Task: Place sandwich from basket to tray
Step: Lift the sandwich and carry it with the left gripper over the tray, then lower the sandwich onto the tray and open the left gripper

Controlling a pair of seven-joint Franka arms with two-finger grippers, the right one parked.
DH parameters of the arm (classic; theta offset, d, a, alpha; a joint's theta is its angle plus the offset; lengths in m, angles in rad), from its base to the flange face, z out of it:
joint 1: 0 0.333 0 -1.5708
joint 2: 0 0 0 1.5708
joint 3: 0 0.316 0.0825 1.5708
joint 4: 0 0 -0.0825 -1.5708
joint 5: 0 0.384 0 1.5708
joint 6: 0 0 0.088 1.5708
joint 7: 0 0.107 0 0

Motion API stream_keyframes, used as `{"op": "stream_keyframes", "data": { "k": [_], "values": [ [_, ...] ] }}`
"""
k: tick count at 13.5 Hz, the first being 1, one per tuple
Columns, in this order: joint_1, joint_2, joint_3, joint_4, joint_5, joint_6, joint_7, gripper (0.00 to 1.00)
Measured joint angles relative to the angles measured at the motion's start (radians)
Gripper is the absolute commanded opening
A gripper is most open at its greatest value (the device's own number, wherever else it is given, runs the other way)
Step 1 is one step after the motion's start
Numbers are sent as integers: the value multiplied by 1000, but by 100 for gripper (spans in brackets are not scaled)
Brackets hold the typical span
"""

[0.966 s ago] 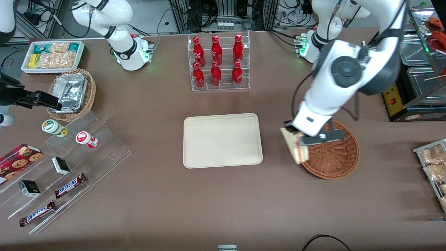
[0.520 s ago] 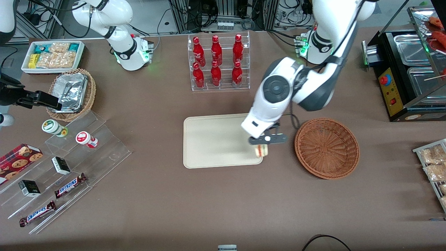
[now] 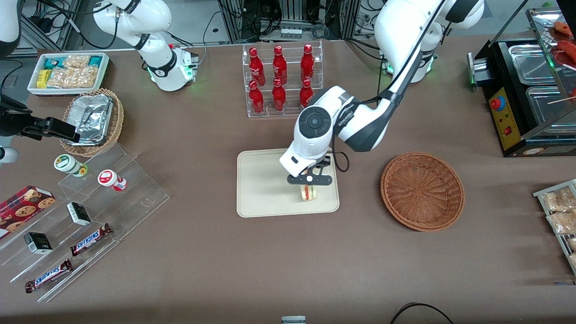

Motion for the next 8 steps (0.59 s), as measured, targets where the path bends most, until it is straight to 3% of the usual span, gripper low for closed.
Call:
{"op": "stream_keyframes", "data": {
  "k": [8],
  "values": [
    [-68,78,1,1,1,83,-9,0]
  ]
}}
